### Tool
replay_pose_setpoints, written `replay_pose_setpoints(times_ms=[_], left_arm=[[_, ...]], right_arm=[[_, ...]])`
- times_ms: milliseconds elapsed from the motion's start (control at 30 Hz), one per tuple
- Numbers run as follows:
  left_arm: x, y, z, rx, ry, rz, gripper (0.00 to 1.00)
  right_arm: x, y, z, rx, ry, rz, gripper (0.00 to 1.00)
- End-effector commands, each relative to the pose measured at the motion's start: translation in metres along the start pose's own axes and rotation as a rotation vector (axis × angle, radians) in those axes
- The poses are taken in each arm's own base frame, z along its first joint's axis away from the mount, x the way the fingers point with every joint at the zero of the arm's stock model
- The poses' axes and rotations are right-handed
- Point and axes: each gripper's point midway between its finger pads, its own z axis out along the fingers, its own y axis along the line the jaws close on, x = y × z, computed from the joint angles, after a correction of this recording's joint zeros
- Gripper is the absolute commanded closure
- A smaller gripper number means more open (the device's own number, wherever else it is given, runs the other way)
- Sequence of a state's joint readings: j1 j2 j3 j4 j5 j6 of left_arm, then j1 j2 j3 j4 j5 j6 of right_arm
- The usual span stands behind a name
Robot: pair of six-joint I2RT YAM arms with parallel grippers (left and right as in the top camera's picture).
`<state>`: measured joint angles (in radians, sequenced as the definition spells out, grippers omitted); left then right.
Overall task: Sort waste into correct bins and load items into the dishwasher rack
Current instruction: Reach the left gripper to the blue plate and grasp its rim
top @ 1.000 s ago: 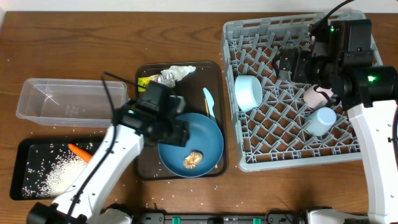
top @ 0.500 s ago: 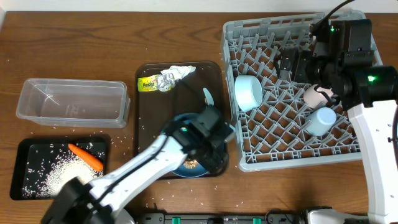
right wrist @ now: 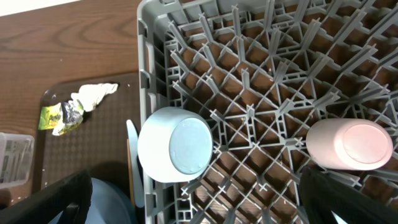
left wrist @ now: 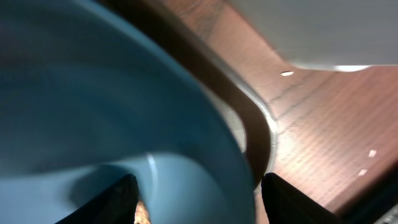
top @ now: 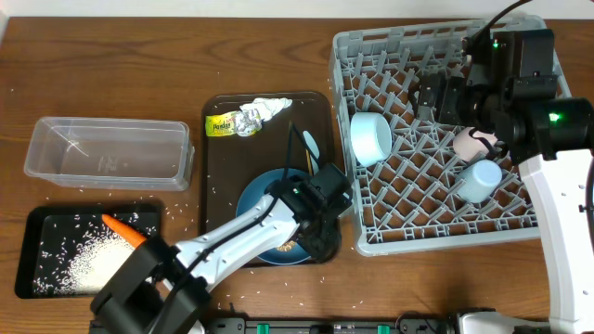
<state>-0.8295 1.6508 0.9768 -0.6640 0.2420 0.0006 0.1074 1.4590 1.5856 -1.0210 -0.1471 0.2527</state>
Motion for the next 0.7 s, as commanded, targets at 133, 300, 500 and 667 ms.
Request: replay_pose_setpoints(times_ms=[133, 300, 500, 667], left_arm=[[0.004, 0.012, 0.011, -0.062, 0.044, 0.008, 0.54], [0.002, 0.029, 0.01, -0.159, 0.035, -0.001, 0.72], [-0.002, 0.029, 0.005, -0.167, 0.016, -0.052, 0.94], [-0.018, 0.026, -0.027, -0.178, -0.064, -0.096, 0.94]], right_arm=[[0.002, -0.003, -0.006, 0.011, -0.002, 0.012, 0.01], [0.006, -0.004, -0.006, 0.016, 0.014, 0.014, 0.01], [0.009, -0.005, -0.006, 0.019, 0.024, 0.015, 0.01], [0.008, -0.004, -0.006, 0.019, 0.023, 0.015, 0.01]])
